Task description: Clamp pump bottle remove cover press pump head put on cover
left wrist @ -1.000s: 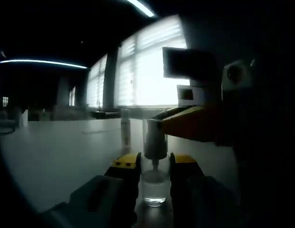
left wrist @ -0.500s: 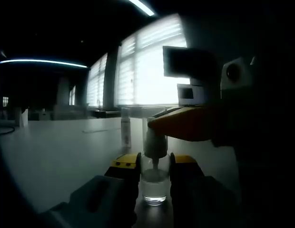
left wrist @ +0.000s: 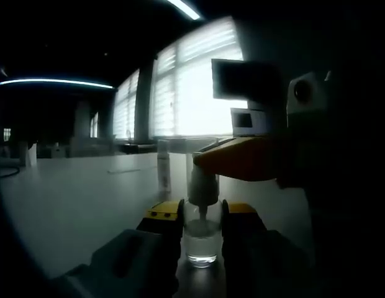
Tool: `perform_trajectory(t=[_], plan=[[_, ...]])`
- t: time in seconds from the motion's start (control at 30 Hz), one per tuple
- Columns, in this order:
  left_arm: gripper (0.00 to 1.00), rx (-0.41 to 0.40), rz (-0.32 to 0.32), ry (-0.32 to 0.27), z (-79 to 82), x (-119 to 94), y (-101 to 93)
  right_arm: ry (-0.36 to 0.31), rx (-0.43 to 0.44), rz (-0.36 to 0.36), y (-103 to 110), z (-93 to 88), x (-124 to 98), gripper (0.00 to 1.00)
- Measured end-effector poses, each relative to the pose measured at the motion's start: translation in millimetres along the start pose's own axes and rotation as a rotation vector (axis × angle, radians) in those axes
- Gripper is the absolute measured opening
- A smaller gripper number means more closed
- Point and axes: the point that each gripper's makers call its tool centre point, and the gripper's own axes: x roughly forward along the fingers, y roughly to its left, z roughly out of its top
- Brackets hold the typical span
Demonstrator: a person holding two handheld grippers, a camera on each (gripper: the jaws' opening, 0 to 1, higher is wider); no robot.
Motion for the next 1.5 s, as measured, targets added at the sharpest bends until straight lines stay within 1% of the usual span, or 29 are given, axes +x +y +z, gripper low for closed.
perform_trajectory(t=[0.17, 0.2, 0.23, 0.33, 0.4, 0.6, 0.77, 1.0, 1.07, 1.4, 1.5], plan=[[0.15, 0.002, 0.001, 0.002, 0.4, 0.2, -0.7, 0.004, -0.001, 0.003, -0.9, -0.7, -0.7, 0.09], [0.15, 0.003, 0.002, 0.002, 0.5, 0.5, -0.9, -0.084, 0.021, -0.006, -2.9, 14.7, -1.2, 0.09], [0.15, 0.000, 0.002, 0.003, 0.5, 0.6, -0.9, -0.073, 0.051, -0.005, -5.4, 16.7, -3.5, 0.09], [0.15, 0.009, 0.001, 0.002, 0.5, 0.6, -1.5, -0.073, 0.040, -0.002, -8.5, 27.3, -3.6, 0.09], [0.15, 0.006, 0.000, 0.003, 0.3, 0.6, -1.4, -0.074, 0.035, 0.002, -7.6, 29.4, -3.3, 0.09], [0.15, 0.007, 0.001, 0.002, 0.3, 0.7, -1.0, -0.063, 0.021, 0.003, -6.2, 26.7, -2.7, 0.09], [0.15, 0.006, 0.002, 0.002, 0.3, 0.9, -0.3, -0.070, 0.003, -0.002, -3.6, 30.6, -3.7, 0.09], [0.15, 0.003, 0.004, 0.003, 0.2, 0.7, 0.5, -0.071, 0.016, -0.008, -4.2, 34.4, -3.6, 0.09], [0.15, 0.005, 0.004, 0.002, 0.4, 0.8, 0.3, -0.068, -0.001, -0.014, -3.8, 34.4, -3.4, 0.09], [0.15, 0.011, 0.008, 0.002, 0.3, 0.8, 0.6, -0.080, 0.005, -0.038, -9.8, 37.3, -5.8, 0.09], [0.16, 0.018, 0.008, 0.001, 0.4, 0.7, 0.4, -0.085, 0.011, -0.054, -15.7, 37.5, -7.0, 0.09]])
